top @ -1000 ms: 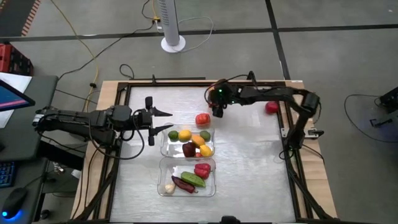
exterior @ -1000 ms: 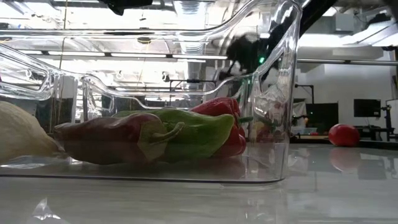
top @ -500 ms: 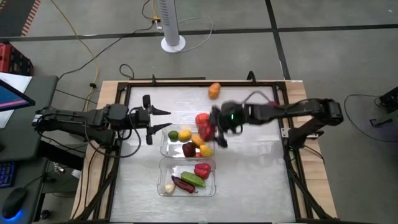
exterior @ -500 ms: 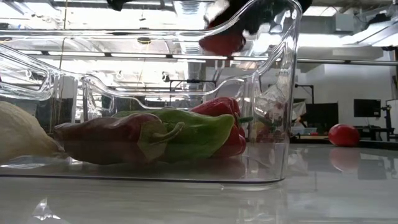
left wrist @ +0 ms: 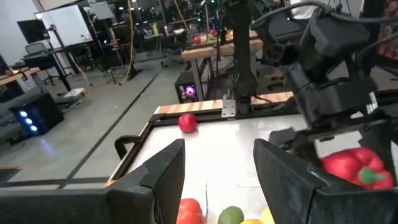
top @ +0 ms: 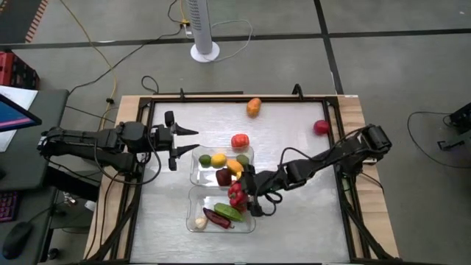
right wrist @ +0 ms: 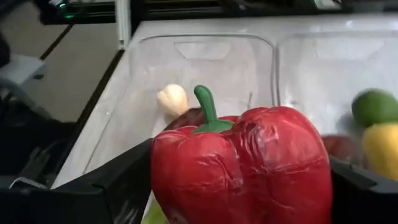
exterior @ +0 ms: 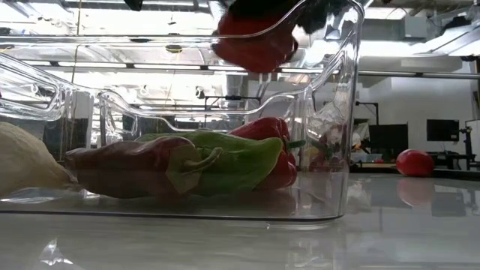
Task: Sort produce into baskets
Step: Put the red bell pepper into the bottom transparent bin, then put the potato into the bottom transparent bin
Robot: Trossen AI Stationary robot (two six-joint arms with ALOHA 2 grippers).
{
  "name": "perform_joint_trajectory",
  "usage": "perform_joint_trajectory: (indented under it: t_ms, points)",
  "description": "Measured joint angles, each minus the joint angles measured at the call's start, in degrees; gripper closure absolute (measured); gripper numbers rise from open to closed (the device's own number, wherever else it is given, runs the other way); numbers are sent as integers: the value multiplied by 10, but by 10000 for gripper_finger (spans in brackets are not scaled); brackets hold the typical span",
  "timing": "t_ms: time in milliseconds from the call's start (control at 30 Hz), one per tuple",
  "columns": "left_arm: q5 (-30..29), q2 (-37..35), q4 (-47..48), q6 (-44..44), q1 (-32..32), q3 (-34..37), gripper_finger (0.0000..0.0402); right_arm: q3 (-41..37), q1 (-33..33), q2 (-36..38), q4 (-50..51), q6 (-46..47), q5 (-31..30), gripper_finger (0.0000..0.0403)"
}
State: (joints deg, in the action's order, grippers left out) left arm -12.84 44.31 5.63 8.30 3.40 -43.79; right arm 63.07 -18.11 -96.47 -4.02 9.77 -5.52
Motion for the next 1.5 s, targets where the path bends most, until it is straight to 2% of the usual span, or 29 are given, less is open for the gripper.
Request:
perform_joint_trajectory:
  t_ms: [200,333,467,767,833,900,1000,1267,1400,1500]
  points:
    - [0,0,0,2,0,0,223,0,0,0,18,64,35,8]
    - [0,0,0,2,0,0,223,0,-8,18,33,69,43,12]
    - [0,0,1,0,0,0,223,23,-5,48,131,52,33,12]
    - [0,0,8,-10,0,0,223,38,46,141,333,20,-162,14]
    - [0,0,15,-10,0,0,223,20,64,162,348,22,-207,14]
    - [0,0,16,-10,0,0,223,-13,86,179,347,22,-222,14]
    - [0,0,15,-11,0,0,223,-66,131,197,311,19,-203,14]
    - [0,0,15,-14,0,0,223,-189,272,202,189,-31,-102,14]
    - [0,0,16,-13,0,0,223,-195,339,208,224,-42,-100,14]
    - [0,0,21,-11,0,0,223,-175,381,216,293,-24,-124,14]
